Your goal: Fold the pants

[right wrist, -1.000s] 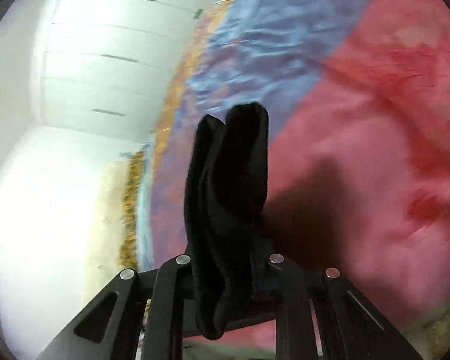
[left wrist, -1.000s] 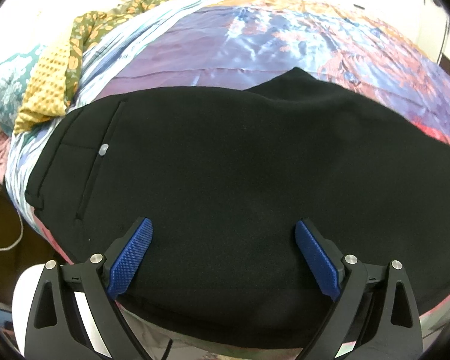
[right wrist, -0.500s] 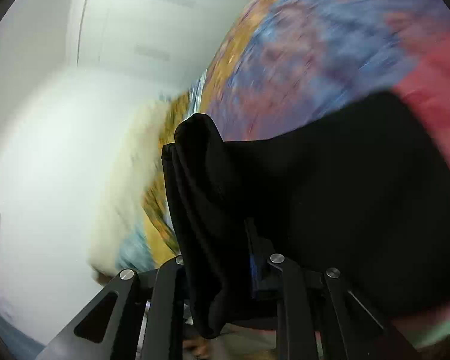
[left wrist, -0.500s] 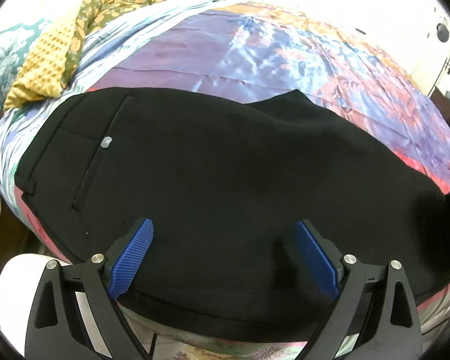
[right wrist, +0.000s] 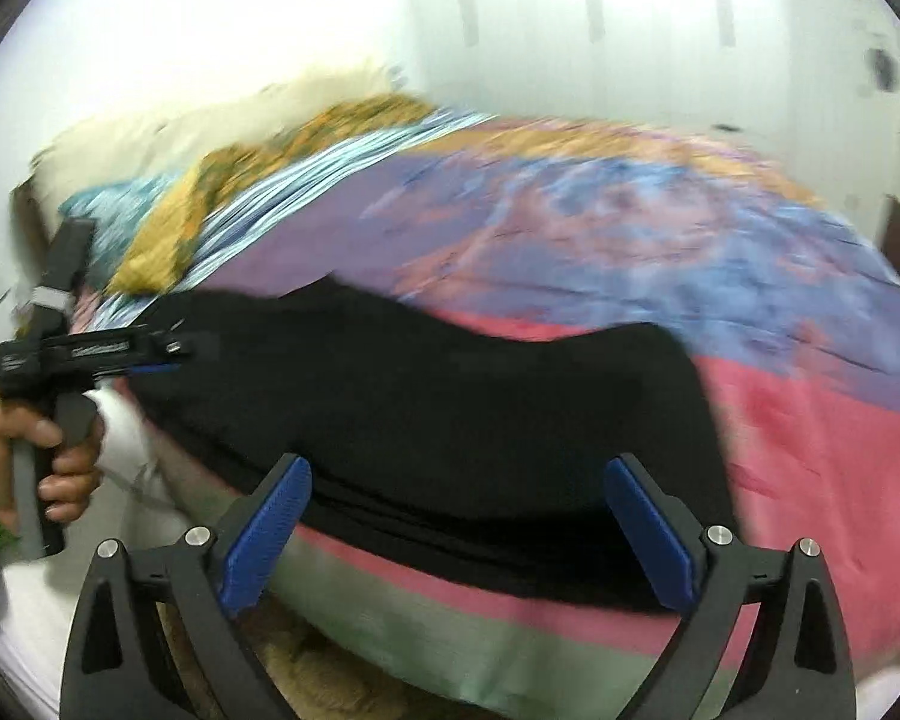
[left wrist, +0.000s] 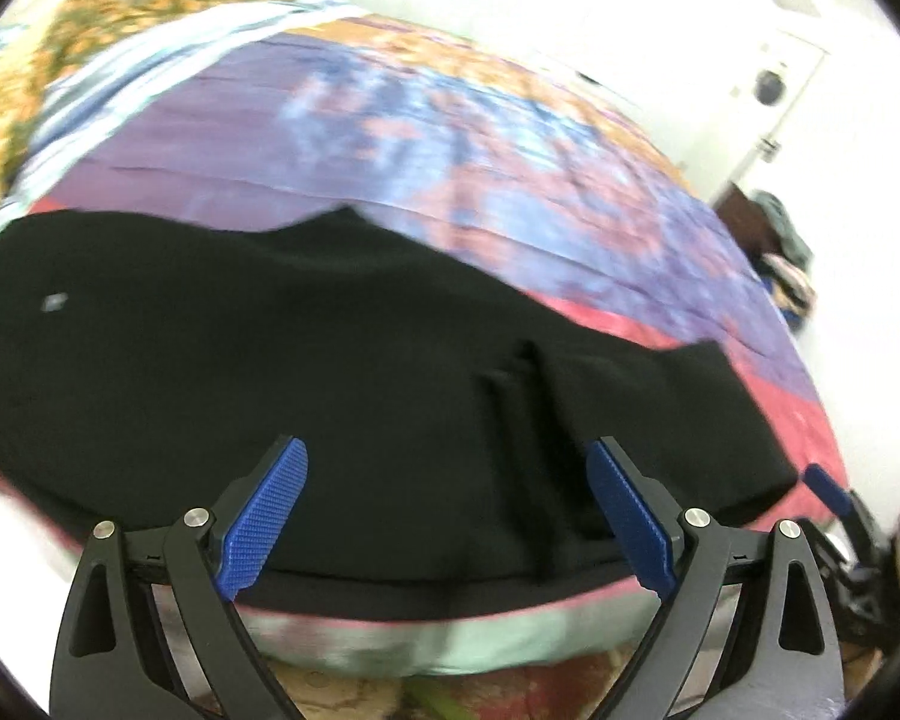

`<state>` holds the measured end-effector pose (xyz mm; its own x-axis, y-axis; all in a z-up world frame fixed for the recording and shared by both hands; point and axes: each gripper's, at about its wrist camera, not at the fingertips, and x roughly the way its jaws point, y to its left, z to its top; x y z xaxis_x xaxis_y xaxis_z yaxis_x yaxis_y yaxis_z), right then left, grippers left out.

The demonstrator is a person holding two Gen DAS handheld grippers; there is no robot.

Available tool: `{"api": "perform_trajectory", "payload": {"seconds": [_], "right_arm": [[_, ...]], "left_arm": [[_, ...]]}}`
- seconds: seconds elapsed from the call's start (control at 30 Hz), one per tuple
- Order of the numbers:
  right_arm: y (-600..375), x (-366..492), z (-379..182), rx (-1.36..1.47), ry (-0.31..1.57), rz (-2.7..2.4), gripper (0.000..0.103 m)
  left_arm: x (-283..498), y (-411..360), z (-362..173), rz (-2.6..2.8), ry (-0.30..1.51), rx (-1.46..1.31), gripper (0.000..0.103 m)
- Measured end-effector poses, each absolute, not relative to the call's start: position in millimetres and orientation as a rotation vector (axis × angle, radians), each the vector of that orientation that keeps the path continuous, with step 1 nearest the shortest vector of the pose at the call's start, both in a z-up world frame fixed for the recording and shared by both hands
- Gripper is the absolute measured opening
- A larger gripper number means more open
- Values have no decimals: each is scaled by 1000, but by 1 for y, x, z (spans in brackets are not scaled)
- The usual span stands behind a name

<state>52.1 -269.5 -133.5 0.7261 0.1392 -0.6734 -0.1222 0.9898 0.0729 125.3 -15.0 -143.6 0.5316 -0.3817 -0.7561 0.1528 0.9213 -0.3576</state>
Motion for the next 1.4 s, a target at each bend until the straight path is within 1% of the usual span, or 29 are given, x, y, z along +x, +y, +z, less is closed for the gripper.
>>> {"api": "perform_trajectory", "payload": {"seconds": [0.2,0.47,0.77,0.87,1.0,1.07,1.13,1.17,1.23,1.3,1.33,1.4], "right_arm": [[-306,53,-139,180,764,24,100],[-291,55,-141,127,762,33,100],[-282,46,-130,73,703,31,100],[-282,47,-131,72,709,31,100],[-284,47,-129,76,693,18,100],[-286,48,-130,82,691,13,100],[-287,48,-131,87,692,9,100],[-287,48,-132,89,693,9,100],[-289,49,-133,96,696,12,100],[-290,50,-133,99,698,15,100],[-289,50,-133,97,699,18,100],[-287,50,-133,91,701,23,100]], "left_arm": [[131,-33,-145,-344,987,-229,94],[114,-6,-153,-278,1004,-270,94],[101,10,-158,-254,1009,-303,94],[101,22,-156,-275,1003,-380,94],[107,59,-156,-273,990,-615,93],[110,69,-153,-256,977,-647,93],[114,62,-146,-271,968,-611,93],[115,56,-143,-284,967,-588,92],[120,30,-136,-340,967,-502,85],[125,1,-133,-392,978,-414,74],[127,-11,-133,-415,986,-388,71],[128,-38,-134,-483,1001,-328,60]]}}
